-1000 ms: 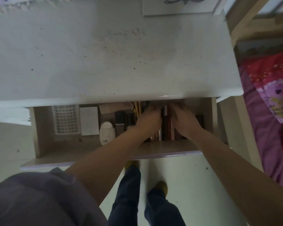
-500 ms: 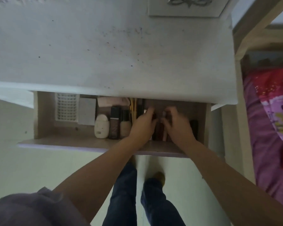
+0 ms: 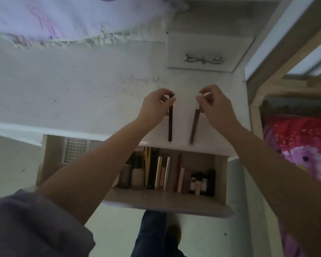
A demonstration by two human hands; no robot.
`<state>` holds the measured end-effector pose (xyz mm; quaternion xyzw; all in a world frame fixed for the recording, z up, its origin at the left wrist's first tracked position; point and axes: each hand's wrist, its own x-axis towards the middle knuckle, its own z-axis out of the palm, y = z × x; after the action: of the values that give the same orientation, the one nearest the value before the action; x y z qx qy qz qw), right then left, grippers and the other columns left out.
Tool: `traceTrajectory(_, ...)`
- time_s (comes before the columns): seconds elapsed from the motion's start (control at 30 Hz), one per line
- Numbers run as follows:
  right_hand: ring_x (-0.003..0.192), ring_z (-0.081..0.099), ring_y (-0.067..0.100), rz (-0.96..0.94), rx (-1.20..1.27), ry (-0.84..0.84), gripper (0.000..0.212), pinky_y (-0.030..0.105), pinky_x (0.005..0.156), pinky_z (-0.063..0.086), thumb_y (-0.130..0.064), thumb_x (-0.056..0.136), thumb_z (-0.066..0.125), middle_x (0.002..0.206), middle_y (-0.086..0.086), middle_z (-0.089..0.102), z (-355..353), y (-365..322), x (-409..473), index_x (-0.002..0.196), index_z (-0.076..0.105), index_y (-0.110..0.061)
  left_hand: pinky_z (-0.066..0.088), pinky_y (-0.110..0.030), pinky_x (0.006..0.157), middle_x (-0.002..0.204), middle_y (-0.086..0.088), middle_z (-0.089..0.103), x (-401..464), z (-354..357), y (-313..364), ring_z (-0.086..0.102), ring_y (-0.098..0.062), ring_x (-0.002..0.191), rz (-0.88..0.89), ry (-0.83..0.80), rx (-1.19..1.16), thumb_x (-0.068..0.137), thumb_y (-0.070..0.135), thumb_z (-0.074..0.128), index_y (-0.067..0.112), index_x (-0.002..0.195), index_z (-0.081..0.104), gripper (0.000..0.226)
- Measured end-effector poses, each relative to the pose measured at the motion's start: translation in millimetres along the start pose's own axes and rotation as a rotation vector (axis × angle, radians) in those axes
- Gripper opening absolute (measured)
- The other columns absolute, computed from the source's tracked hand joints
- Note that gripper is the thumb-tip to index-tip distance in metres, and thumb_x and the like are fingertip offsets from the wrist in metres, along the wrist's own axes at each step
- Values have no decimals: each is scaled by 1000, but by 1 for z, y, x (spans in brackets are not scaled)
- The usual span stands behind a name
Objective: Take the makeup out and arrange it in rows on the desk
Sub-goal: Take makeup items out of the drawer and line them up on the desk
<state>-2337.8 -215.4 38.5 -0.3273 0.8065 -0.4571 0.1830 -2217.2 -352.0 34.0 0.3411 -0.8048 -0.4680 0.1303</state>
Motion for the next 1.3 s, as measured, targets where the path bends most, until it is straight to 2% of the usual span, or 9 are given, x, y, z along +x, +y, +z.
traceTrajectory(0.3, 71, 51, -2, 106, -91, 49, 10, -3, 57, 35, -24, 92, 56, 80, -11, 55, 36, 19, 85, 99, 59, -17, 54, -38, 83, 97, -6, 67, 99, 37, -3, 66, -25, 82, -73, -8, 31, 89, 27, 59, 15, 112, 64, 26)
traceTrajectory(0.47, 81, 56, 9, 143, -88, 45, 19, 4, 62, 41, -25, 94, 53, 95, -2, 58, 32, 19, 77, 110, 56, -15, 54, -18, 62, 89, 6, 60, 85, 35, -2, 65, -13, 65, -55, 3, 2, 93, 28, 53, 19, 123, 54, 31)
traceTrajectory(0.53, 72, 58, 3, 160, -86, 45, 16, 1, 58, 41, -23, 94, 53, 92, -1, 59, 24, 16, 57, 109, 55, -17, 49, -11, 50, 82, 9, 57, 61, 25, -3, 62, -6, 56, -48, 6, -45, 94, 27, 52, 21, 116, 53, 23)
traceTrajectory(0.67, 67, 57, -6, -24, -37, 31, 9, 1, 62, 41, -21, 94, 49, 80, -12, 59, 9, 10, -38, 99, 56, -23, 48, -13, 52, 69, 10, 57, -37, 7, -32, 56, -1, 55, 88, -89, -137, 92, 31, 46, 31, 94, 52, 6)
traceTrajectory(0.77, 67, 55, -4, -66, -141, -152, 14, 2, 62, 36, -24, 93, 48, 74, -15, 57, 21, 27, -119, 97, 61, -20, 41, -12, 56, 70, 15, 56, -121, 20, -71, 52, 5, 61, 74, -286, 22, 93, 27, 48, 33, 95, 54, 9)
traceTrajectory(0.87, 97, 58, 14, 96, -366, -399, 24, 14, 78, 37, -18, 96, 49, 106, 3, 63, 48, 63, -156, 118, 59, -14, 42, -21, 69, 110, -1, 60, -155, 50, -103, 58, -8, 84, -7, -416, 285, 95, 20, 46, 22, 127, 49, 32)
traceTrajectory(1.0, 111, 52, 34, 153, -574, -335, 43, 39, 90, 43, -25, 98, 42, 125, 17, 55, 80, 91, -143, 139, 41, -13, 38, -32, 62, 132, -15, 44, -133, 79, -114, 59, -33, 91, -92, -360, 538, 97, 23, 39, 16, 147, 19, 54)
traceTrajectory(1.13, 105, 55, 32, 218, -758, -223, 40, 37, 85, 39, -40, 96, 40, 116, 13, 59, 111, 107, -122, 122, 50, -11, 39, -32, 60, 126, -17, 53, -111, 98, -115, 62, -34, 92, -64, -368, 716, 98, 21, 37, 12, 141, 29, 44)
traceTrajectory(1.3, 100, 57, 29, 211, -872, -164, 28, 34, 86, 38, -33, 93, 46, 106, 11, 64, 129, 119, -118, 106, 59, -13, 37, -32, 55, 115, -16, 57, -106, 102, -119, 62, -33, 87, -81, -307, 727, 96, 15, 41, 7, 136, 31, 41)
